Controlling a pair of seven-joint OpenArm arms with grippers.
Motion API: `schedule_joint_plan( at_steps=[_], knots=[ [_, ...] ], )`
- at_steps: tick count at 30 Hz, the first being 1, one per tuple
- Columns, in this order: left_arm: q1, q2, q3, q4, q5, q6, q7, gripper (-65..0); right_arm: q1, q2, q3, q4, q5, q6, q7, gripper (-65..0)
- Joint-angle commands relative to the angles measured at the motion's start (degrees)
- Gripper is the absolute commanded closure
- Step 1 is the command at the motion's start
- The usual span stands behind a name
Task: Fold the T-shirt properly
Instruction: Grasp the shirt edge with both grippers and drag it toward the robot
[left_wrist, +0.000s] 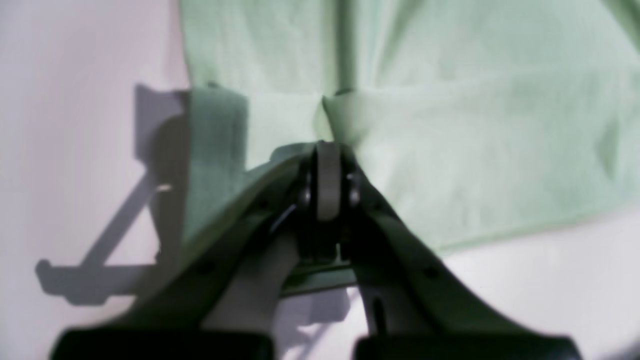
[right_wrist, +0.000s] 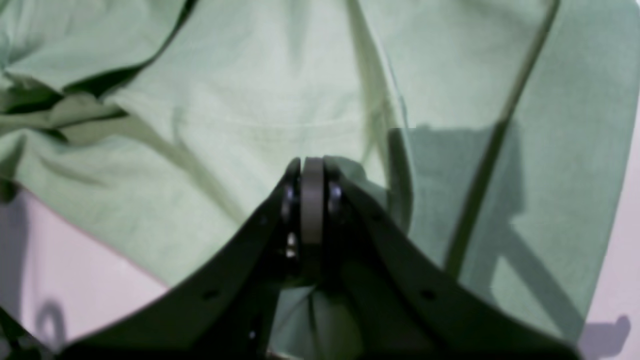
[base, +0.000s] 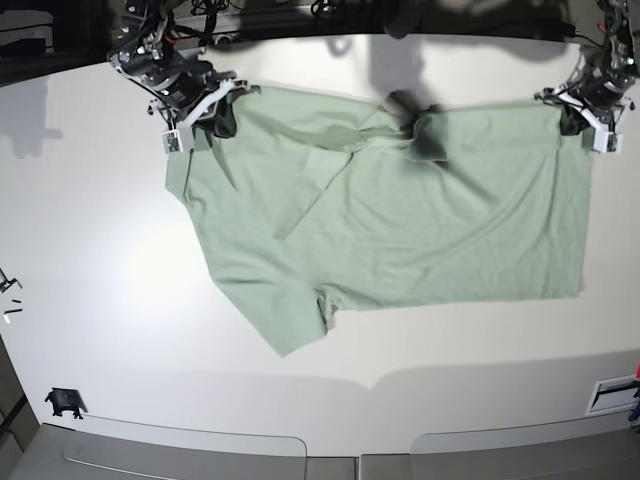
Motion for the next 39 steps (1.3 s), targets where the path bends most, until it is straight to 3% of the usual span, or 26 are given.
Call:
schedule_joint_plan(
  at_steps=[1,9,19,39],
  knots=[
    [1.8,-0.6,0.0,1.3,0.9,-0.1,2.3,0.0,-1.0,0.3,0.1,1.8,-0.7,0.1,-1.4,0.0],
    [7.0,0.2,-0.4,4.2,5.7,-0.1,2.3,0.0,-3.3,0.6,4.7,6.7,-0.8,0.1,-3.2,0.0],
    [9.0,3.5,-7.0,4.2,4.0,-0.1,3.8,0.0,-3.8,5.6,7.2,6.7,0.7,0.1,-3.3,0.0],
    [12.2,3.9,-14.7,4.2,2.6,-0.1,0.7,0.0,-5.6,6.1,7.2,6.7,0.4,0.1,-7.6,0.0]
  ],
)
